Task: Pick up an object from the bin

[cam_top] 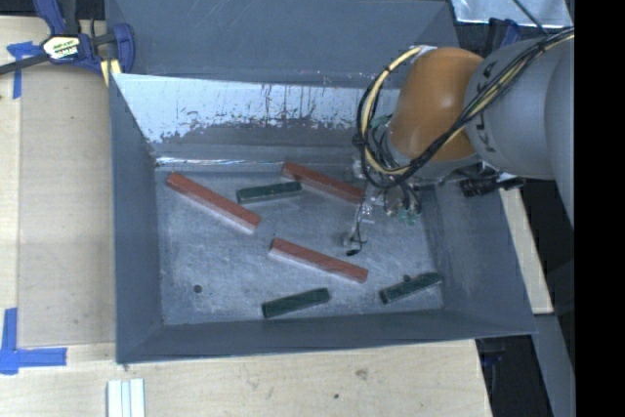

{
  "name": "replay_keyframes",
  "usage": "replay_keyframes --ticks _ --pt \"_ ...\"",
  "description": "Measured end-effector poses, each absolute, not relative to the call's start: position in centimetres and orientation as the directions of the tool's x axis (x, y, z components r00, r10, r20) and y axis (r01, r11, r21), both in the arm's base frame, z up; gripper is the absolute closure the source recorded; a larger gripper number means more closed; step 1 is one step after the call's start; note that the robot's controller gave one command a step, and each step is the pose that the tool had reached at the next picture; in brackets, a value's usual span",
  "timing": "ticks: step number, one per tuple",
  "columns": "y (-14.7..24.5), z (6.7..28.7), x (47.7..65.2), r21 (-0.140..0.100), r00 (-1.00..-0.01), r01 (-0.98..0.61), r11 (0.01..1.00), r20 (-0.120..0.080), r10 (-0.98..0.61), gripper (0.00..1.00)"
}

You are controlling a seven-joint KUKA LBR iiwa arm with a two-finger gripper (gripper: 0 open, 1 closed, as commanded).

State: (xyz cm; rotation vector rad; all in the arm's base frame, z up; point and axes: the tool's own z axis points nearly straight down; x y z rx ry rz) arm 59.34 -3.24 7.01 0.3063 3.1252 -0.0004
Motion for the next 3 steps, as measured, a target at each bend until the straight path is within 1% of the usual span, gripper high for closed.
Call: replay_keyframes --ticks 1,2,3 --pt "-3.2 7.1 59.5 0.000 -0.981 0.193 0.981 -0.004 0.193 1.00" --pt "-1.4 22.6 59.9 0.002 -0.979 0.203 0.979 -0.007 0.203 1.00" --pt "-1.5 22.5 59.8 0.001 -0.979 0.203 0.979 -0.004 0.203 0.00"
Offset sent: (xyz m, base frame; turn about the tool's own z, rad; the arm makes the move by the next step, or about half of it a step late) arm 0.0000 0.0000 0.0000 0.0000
